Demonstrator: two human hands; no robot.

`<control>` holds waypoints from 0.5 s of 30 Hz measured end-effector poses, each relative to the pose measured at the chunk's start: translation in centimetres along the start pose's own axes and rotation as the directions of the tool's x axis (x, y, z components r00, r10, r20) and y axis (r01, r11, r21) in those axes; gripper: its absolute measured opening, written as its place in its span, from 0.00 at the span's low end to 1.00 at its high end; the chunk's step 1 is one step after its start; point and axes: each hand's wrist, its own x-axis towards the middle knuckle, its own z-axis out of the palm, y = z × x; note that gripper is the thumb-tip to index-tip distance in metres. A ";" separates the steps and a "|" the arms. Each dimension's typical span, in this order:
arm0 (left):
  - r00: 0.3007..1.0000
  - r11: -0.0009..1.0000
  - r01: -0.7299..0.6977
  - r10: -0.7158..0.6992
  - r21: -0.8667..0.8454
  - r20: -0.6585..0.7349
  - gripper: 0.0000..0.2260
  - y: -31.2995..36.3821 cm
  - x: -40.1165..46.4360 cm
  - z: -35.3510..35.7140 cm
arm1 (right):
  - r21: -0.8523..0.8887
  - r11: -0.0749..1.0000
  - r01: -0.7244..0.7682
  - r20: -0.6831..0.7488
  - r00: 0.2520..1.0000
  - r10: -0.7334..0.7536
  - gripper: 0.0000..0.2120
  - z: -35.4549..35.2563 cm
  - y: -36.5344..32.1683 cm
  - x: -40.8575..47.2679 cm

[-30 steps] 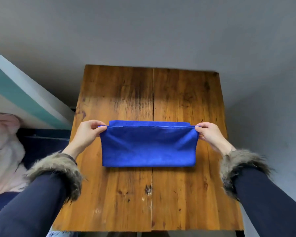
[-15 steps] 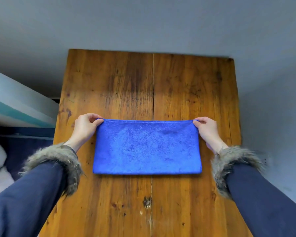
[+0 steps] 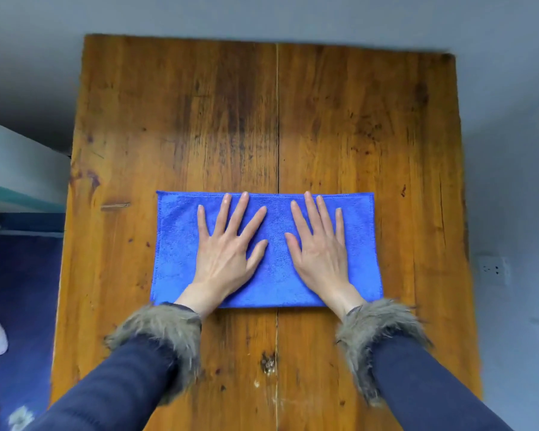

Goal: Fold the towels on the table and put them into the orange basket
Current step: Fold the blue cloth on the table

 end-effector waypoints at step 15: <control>0.982 0.981 0.184 -0.186 -0.065 -0.041 0.26 -8.4 -3.1 -0.2 | 0.057 0.942 -0.330 -0.064 0.941 0.333 0.28 -1.0 5.0 -2.3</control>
